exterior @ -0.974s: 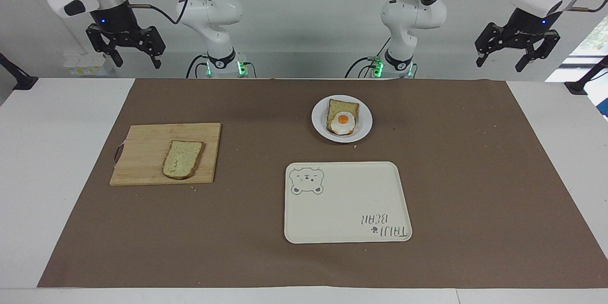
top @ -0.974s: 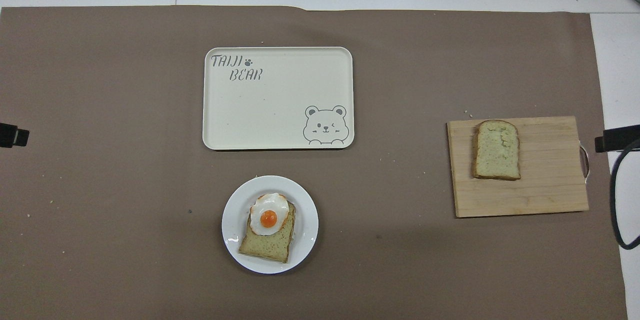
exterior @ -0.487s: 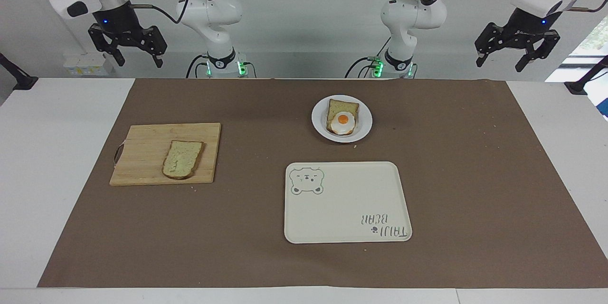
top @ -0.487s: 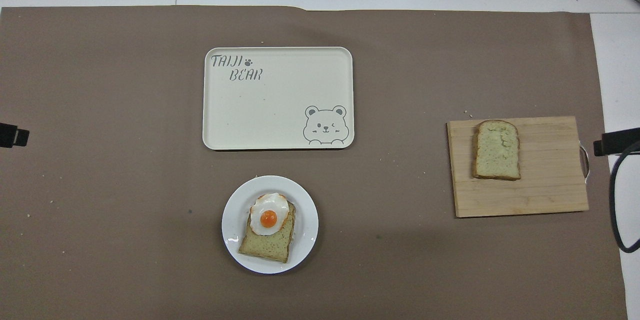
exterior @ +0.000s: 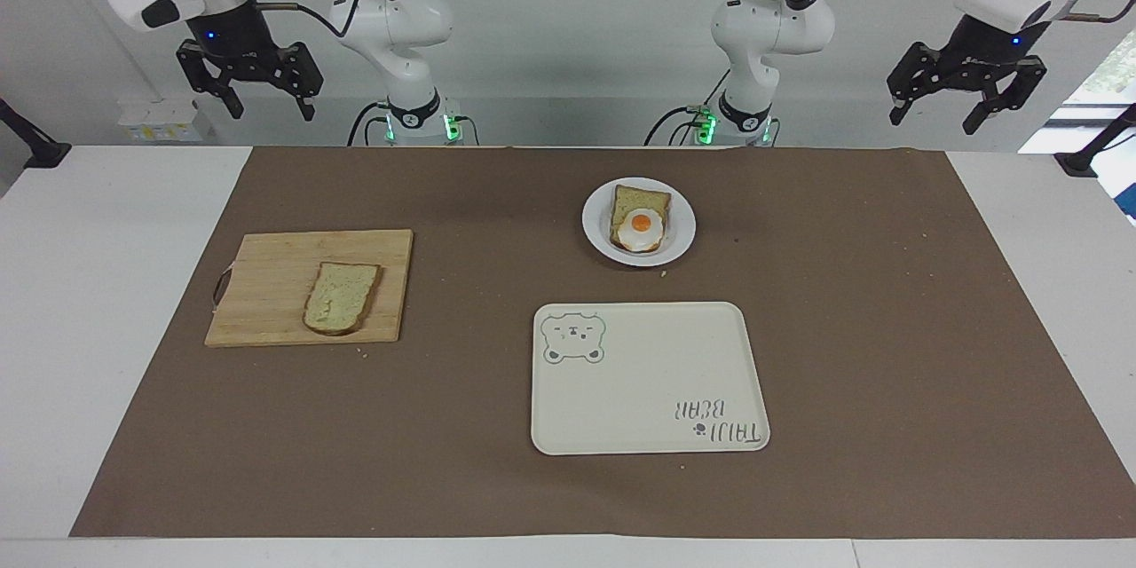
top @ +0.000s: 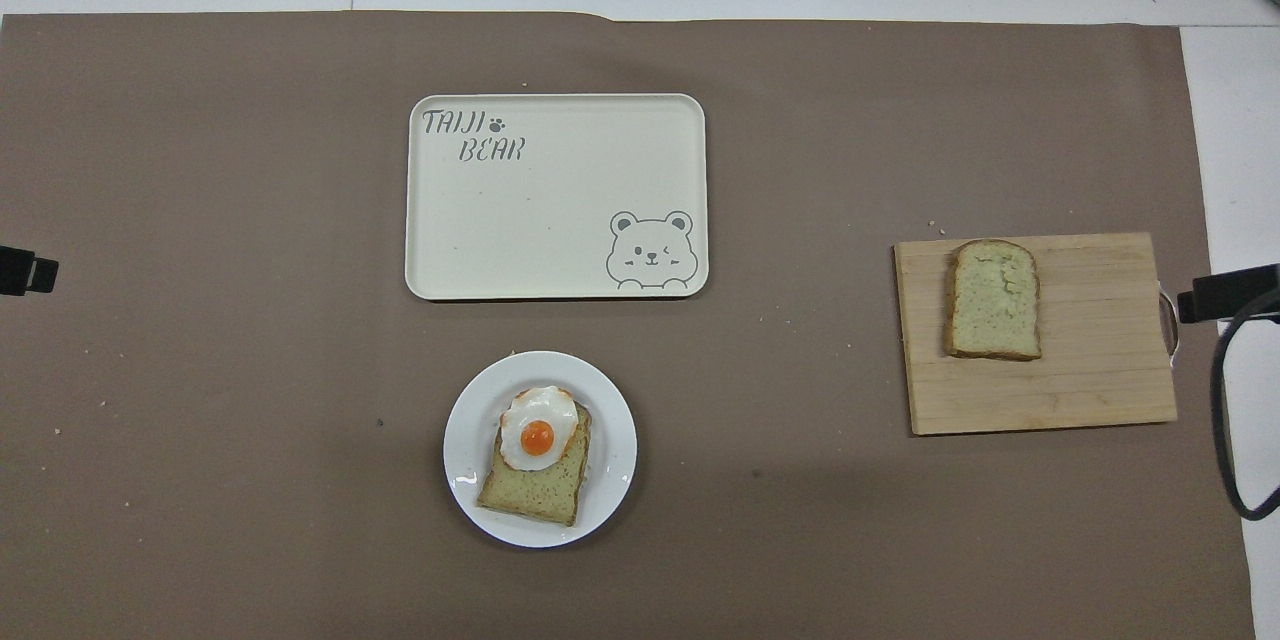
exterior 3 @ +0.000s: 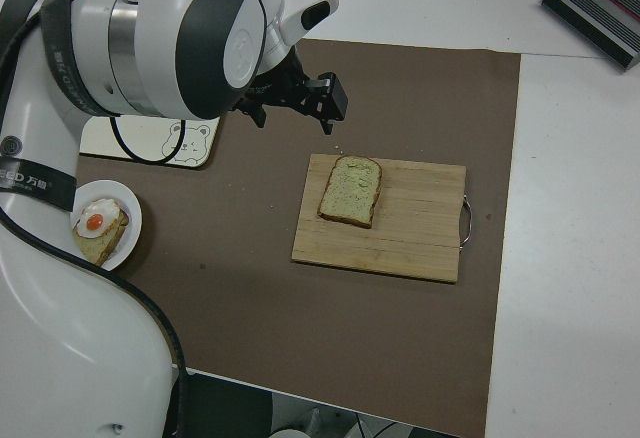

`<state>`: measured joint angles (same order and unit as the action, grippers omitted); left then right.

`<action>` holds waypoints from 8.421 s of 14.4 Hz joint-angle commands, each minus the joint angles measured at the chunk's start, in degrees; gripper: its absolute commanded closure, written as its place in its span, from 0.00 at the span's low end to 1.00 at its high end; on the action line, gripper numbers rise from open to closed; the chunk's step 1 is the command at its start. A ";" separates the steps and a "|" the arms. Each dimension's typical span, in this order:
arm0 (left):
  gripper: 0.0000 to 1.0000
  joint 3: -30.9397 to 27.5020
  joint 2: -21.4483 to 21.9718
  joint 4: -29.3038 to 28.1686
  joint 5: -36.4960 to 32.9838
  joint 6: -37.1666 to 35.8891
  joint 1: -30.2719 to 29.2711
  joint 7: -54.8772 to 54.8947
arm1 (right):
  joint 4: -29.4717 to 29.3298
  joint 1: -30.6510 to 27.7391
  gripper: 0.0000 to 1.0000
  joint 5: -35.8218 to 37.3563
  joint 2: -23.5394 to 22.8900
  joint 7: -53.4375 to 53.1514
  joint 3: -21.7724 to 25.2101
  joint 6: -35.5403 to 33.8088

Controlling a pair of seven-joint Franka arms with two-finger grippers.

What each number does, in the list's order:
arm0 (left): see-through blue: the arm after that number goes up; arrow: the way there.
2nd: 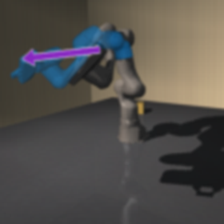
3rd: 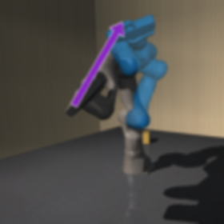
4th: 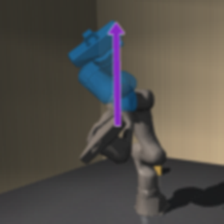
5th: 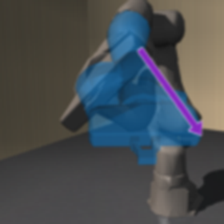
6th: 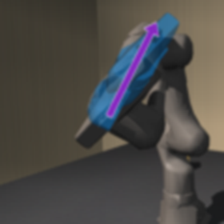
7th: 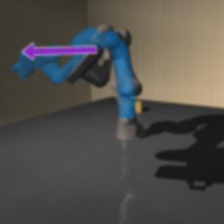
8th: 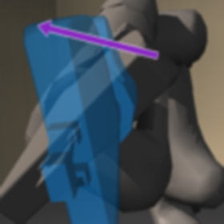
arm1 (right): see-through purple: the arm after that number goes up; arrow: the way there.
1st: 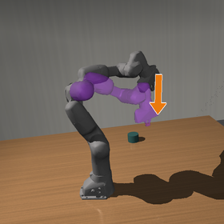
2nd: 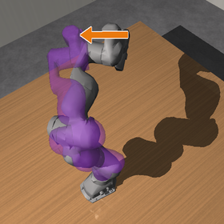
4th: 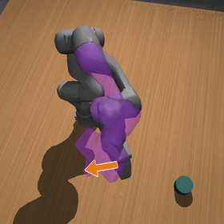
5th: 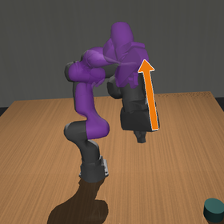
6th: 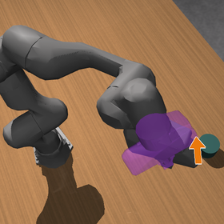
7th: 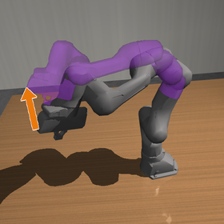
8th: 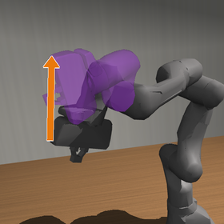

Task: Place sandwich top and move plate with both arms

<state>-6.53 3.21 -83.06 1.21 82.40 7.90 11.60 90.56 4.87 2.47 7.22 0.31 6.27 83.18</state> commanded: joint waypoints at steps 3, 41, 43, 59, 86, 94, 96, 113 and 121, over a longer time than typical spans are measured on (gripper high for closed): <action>0.00 -0.32 1.09 -1.22 -0.33 -0.31 0.36 -0.44 | 3.30 -0.91 0.00 0.78 1.66 0.74 -0.38 1.02; 0.00 -0.50 1.18 -1.22 -0.33 -1.72 0.28 -0.35 | 18.34 -9.43 0.00 -8.70 -16.53 7.42 -0.21 35.65; 0.00 -0.59 1.18 -1.22 -0.33 -1.72 0.36 -0.35 | 18.60 -9.87 0.00 -10.38 -18.55 9.00 -0.21 37.14; 0.00 -0.50 1.18 -1.22 -0.33 -1.72 0.36 -0.35 | 23.43 -10.76 0.42 -14.60 -24.71 12.26 -0.21 46.11; 0.00 -0.50 1.18 -1.22 -0.33 -1.72 0.36 -0.35 | 10.86 -6.89 1.00 -19.59 -14.96 19.20 -3.63 8.68; 0.00 -0.50 1.18 -1.22 -0.33 -1.72 0.36 -0.35 | 17.45 -0.23 1.00 -21.46 -10.31 1.48 -10.05 7.26; 0.00 -0.50 1.18 -1.22 -0.33 -1.72 0.36 -0.35 | 18.77 3.12 1.00 -23.46 -9.51 -1.97 -9.96 9.10; 0.00 -0.50 1.18 -1.22 -0.33 -1.72 0.36 -0.35 | 19.83 29.31 1.00 -32.53 -18.54 -23.34 -10.05 34.76; 0.00 -0.50 1.18 -1.22 -0.33 -1.72 0.36 -0.35 | 19.92 31.35 1.00 -32.18 -23.21 -21.41 -9.96 44.69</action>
<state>-6.81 3.21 -83.06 1.21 81.13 7.90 11.60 110.39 36.40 -28.48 -15.31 -22.64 -3.77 125.04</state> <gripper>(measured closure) 0.000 0.899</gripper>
